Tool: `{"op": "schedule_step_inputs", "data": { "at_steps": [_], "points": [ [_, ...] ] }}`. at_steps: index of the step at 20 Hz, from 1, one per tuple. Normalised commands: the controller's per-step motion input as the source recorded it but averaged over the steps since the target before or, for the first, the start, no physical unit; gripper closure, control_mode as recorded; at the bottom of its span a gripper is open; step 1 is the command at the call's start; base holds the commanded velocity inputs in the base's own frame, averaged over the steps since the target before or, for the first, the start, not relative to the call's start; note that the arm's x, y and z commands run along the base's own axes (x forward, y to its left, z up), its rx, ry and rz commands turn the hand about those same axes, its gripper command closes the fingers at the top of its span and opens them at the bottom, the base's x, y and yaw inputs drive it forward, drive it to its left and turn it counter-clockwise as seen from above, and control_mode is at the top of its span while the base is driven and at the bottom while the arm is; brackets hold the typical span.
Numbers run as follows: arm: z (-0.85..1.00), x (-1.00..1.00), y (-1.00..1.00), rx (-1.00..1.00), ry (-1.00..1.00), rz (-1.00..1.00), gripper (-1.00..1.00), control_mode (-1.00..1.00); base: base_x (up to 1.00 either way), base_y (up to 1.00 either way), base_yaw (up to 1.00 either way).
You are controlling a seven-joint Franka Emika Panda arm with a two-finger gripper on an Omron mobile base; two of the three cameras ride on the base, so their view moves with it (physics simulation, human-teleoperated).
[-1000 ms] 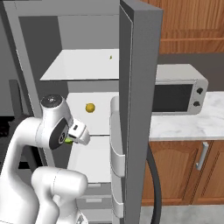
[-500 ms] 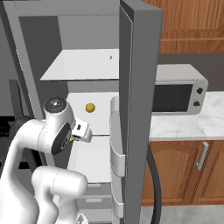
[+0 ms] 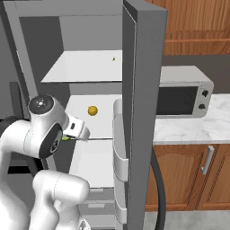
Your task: Place the kiwi in the correct fridge rack based on whether it is a fruit or vegetable. Finally, close the fridge door.
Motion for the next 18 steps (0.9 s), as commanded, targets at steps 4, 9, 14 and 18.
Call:
{"op": "schedule_step_inputs", "data": {
  "at_steps": [4,9,14,18],
  "points": [
    [0.38,0.10,0.12,-0.02,-0.06,-0.15,1.00,-1.00,0.00,0.00,0.00],
    [-0.07,0.63,0.01,0.00,0.01,-0.05,1.00,-1.00,0.00,0.00,0.00],
    [-0.16,0.65,0.00,0.00,0.07,0.00,1.00,-1.00,0.00,0.00,0.00],
    [-0.44,0.44,0.00,0.00,0.00,0.00,1.00,-1.00,0.00,0.00,0.00]
  ]
}}
